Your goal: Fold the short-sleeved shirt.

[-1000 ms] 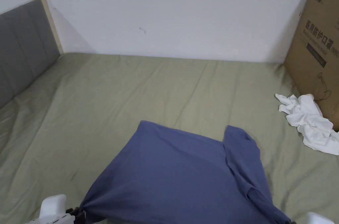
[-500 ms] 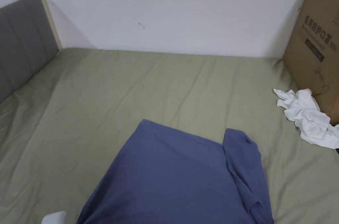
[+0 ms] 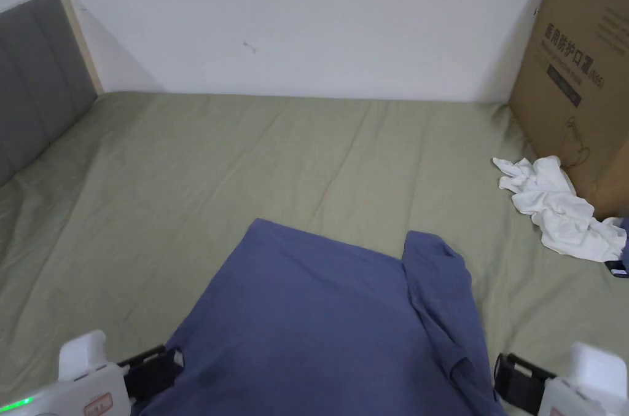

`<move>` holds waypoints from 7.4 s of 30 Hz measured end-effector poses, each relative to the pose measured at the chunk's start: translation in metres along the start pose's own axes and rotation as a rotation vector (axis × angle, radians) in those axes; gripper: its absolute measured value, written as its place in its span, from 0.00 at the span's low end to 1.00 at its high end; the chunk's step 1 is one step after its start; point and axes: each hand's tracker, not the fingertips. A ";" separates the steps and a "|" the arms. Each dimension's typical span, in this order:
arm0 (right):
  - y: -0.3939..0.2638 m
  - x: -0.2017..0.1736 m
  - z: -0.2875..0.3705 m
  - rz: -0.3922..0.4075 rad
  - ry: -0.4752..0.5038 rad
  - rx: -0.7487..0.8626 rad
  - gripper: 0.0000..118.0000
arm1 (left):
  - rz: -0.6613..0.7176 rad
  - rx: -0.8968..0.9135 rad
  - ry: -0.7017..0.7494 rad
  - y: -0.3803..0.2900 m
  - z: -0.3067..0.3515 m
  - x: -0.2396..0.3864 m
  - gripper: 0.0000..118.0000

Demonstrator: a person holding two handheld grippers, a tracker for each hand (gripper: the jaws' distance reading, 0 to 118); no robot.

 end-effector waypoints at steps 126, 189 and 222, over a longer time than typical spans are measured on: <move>0.306 -0.109 -0.072 0.195 0.271 0.355 0.05 | -0.324 0.278 -0.057 0.335 -0.080 0.152 0.07; 0.034 -0.038 -0.081 0.040 0.534 -0.005 0.05 | -0.315 -0.017 0.069 0.067 -0.096 -0.005 0.07; -0.087 -0.021 -0.038 0.017 0.267 -0.259 0.93 | -0.128 -0.214 0.065 -0.036 -0.054 -0.042 0.64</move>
